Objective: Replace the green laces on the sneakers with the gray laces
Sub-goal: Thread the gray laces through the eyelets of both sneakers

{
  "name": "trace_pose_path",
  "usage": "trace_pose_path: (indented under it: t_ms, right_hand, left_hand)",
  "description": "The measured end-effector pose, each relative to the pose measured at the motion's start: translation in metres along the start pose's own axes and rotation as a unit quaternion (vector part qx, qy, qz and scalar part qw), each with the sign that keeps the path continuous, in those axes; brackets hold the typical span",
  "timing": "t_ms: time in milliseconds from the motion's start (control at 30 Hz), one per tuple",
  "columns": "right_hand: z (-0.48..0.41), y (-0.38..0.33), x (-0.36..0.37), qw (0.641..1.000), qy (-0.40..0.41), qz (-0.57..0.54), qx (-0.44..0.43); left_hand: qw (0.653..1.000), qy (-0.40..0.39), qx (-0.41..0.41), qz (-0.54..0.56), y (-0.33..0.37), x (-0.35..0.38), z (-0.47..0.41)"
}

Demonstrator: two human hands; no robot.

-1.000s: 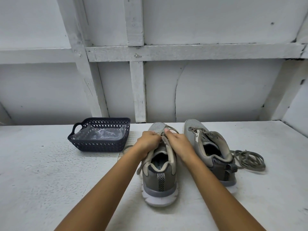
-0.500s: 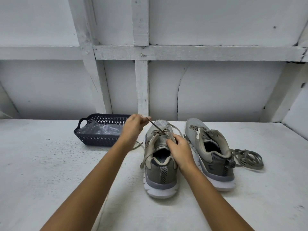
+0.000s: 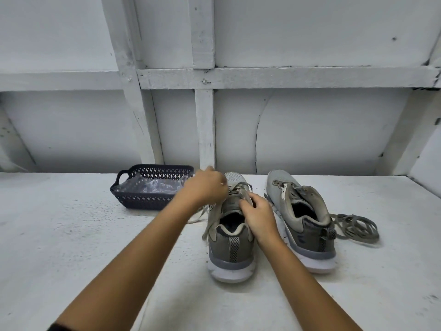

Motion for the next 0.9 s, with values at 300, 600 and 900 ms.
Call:
trace_pose_path:
  t_ms: [300,600,900]
  right_hand:
    - [0.002,-0.005,-0.001,1.0,0.001,-0.009,-0.004]
    - [0.001,-0.001,0.0,1.0,0.007,-0.014,0.008]
    - [0.002,-0.001,0.001,1.0,0.004,-0.017,-0.001]
  left_hand:
    - [0.999,-0.014,0.039,0.021,0.025,0.012,-0.026]
    - [0.743,-0.035,0.199,0.638,-0.044,-0.026,0.021]
    - [0.863,-0.151,0.097,0.471,-0.048,-0.027,0.025]
Point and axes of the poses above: each hand's wrist, its own z-axis away from the middle knuckle, its own x-axis out of the palm, y = z × x, the point moved 1 cm from there along -z, towards the middle knuckle, and after that the axes turned 8 degrees about -y, right-handed, at the moved point
